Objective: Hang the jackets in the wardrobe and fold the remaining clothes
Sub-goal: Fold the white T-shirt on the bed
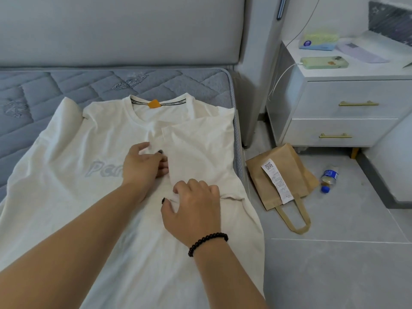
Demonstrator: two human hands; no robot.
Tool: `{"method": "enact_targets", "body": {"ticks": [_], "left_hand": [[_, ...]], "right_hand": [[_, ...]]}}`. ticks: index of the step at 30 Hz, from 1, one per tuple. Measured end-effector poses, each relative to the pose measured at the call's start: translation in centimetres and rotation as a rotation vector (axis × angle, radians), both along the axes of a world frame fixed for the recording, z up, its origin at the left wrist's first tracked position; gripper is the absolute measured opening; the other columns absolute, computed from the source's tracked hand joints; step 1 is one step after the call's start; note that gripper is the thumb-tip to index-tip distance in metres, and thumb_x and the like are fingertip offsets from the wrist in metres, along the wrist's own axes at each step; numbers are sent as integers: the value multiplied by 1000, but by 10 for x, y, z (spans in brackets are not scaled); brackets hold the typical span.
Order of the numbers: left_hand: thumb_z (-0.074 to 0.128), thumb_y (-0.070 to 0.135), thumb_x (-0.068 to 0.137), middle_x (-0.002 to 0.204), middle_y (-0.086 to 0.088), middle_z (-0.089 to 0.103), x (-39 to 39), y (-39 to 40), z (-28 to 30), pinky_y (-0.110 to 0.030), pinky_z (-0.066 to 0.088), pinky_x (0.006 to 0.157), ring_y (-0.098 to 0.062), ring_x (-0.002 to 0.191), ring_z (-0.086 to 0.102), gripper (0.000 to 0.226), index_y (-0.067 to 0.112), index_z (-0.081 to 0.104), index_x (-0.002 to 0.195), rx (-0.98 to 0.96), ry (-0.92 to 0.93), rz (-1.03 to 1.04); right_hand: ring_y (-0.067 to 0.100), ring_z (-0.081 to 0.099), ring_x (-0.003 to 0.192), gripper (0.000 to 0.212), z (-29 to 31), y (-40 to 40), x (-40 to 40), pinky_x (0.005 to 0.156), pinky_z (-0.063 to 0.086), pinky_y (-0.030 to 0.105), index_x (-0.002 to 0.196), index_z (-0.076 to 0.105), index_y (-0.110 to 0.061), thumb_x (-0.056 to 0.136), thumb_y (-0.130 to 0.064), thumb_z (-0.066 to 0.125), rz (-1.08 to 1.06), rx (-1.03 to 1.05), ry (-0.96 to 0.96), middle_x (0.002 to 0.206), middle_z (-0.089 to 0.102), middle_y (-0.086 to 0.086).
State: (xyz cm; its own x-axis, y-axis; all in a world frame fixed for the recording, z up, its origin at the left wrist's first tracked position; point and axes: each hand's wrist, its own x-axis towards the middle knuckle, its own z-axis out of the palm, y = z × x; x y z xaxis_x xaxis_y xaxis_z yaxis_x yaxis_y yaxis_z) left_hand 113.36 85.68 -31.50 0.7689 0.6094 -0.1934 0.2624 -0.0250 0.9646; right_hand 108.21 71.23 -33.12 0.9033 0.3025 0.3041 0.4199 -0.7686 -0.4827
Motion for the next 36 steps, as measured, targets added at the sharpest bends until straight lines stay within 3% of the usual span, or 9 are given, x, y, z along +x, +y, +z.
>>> {"method": "enact_targets", "body": {"ticks": [4, 8, 11, 13, 16, 18, 26, 30, 36], "left_hand": [[44, -4, 96, 107, -20, 70, -29, 65, 2, -30, 60, 73, -26, 98, 71, 33, 6, 44, 128, -443, -123, -43], [42, -3, 96, 108, -23, 70, -58, 141, 8, -36, 59, 83, -28, 102, 70, 34, -1, 45, 131, -539, -147, -1], [40, -11, 93, 105, -20, 69, -76, 175, 4, -26, 59, 72, -23, 94, 73, 40, 6, 44, 129, -293, -178, 221], [44, -7, 91, 112, -10, 67, -83, 187, 1, -22, 57, 75, -14, 99, 70, 42, 13, 48, 128, 178, -134, 201], [49, 14, 83, 123, -5, 62, -89, 206, -7, -39, 44, 97, -22, 114, 56, 43, 14, 56, 126, 1033, 14, 17], [49, 23, 84, 133, -12, 53, -91, 223, -14, -52, 36, 99, -37, 121, 44, 42, 10, 55, 124, 1161, 128, 47], [44, 41, 97, 135, -16, 49, -79, 234, -21, -49, 25, 104, -37, 125, 37, 44, 8, 53, 125, 825, 308, 379], [53, 28, 91, 98, 4, 61, -83, 236, -20, -35, 37, 84, -25, 97, 55, 16, 23, 51, 106, 590, 78, 423], [58, 30, 93, 82, 18, 64, -81, 250, -3, -13, 42, 64, 12, 69, 60, 13, 34, 46, 89, 69, -154, 523]], "right_hand": [[26, 56, 95, 20, 1, 8, -8, 83, 48, 41, 92, 65, -16, 75, -26, 61, -21, -14, -67, 103, 60, 4], [32, 11, 147, 60, -2, 36, -22, 117, 16, 52, 146, 35, -14, 89, -30, 43, 165, -225, -9, 159, 15, 15], [31, 10, 148, 58, -3, 71, -39, 116, 8, 58, 149, 32, -17, 95, -38, 31, 266, -293, 40, 160, 15, 12], [29, 13, 147, 59, -5, 90, -47, 115, 7, 60, 149, 32, -23, 94, -44, 27, 295, -303, 67, 159, 21, 9], [23, 8, 149, 60, -10, 92, -48, 116, 3, 58, 151, 25, -31, 94, -52, 23, 283, -330, 69, 160, 17, 2], [22, 9, 149, 60, -8, 91, -47, 116, 7, 57, 150, 26, -33, 93, -53, 25, 279, -337, 89, 160, 17, 0], [34, 47, 130, 65, 4, 125, -35, 99, 42, 57, 141, 47, -16, 84, -45, 40, 236, -493, 37, 145, 47, 13], [27, 22, 144, 67, 10, 171, -3, 115, 20, 50, 149, 30, -21, 83, -34, 30, 487, -507, 41, 156, 26, 5], [10, 47, 95, 12, 23, 266, 54, 83, 36, 27, 99, 53, -27, 91, -35, 49, 147, 57, 295, 104, 49, -12]]}}
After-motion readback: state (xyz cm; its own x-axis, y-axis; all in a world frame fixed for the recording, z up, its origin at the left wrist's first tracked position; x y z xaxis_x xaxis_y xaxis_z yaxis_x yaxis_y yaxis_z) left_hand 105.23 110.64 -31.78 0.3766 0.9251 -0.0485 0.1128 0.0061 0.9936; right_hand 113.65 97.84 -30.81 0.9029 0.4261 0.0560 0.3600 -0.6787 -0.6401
